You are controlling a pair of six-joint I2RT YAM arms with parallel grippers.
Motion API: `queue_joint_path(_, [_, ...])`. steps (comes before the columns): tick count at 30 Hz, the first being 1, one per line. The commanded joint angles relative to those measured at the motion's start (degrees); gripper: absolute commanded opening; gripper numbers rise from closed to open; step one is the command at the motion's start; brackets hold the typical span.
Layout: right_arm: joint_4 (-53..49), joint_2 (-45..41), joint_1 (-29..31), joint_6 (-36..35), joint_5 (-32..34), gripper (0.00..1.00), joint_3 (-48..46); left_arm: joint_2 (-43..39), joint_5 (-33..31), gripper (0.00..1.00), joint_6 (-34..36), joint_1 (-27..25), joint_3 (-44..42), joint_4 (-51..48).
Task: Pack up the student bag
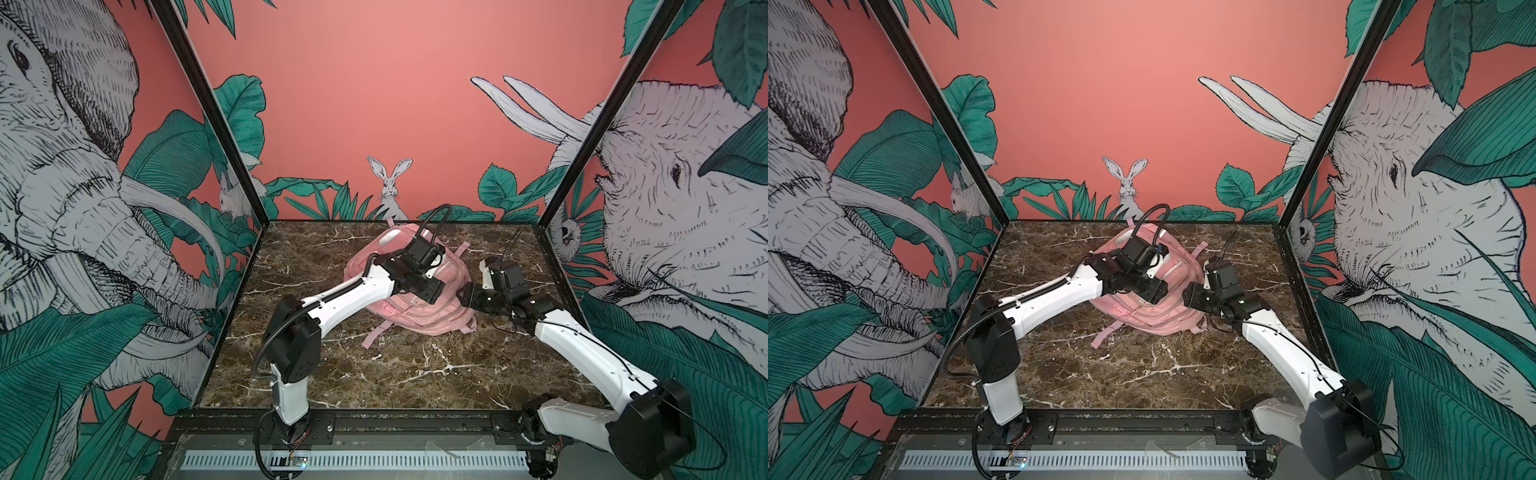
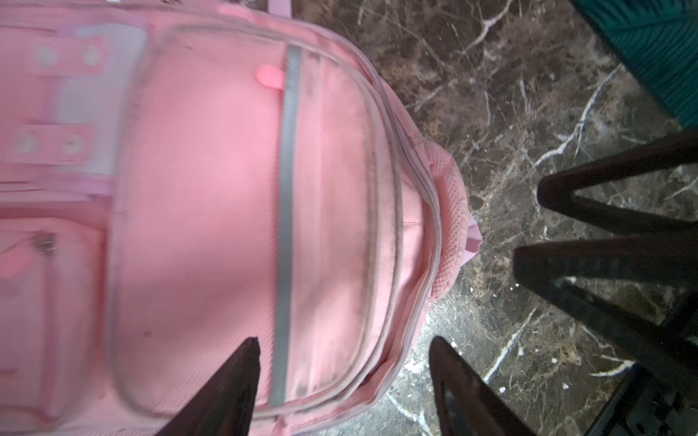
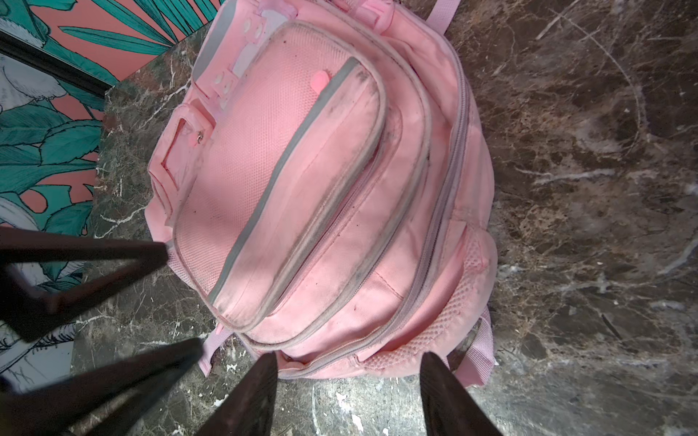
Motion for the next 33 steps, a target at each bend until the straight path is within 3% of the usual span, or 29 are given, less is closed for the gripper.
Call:
queue_joint_path(1, [0.53, 0.17, 1.64, -0.82, -0.05, 0.59, 1.37, -6.57, -1.96, 0.72, -1.19, 3.98, -4.18, 1.63])
queue_joint_path(12, [0.88, 6.95, 11.66, -1.80, 4.29, 0.60, 6.11, -14.52, 7.42, 0.71, -10.23, 23.04, -23.39, 10.38])
queue_joint_path(24, [9.74, 18.15, 22.75, 5.87, 4.36, 0.50, 8.11, -9.99, 14.35, 0.72, -17.64, 27.21, -30.43, 18.59])
queue_joint_path(33, [14.42, 23.16, 24.75, 9.11, 2.46, 0.48, 8.58, -15.39, 7.84, 0.72, -19.24, 31.56, -36.96, 18.96])
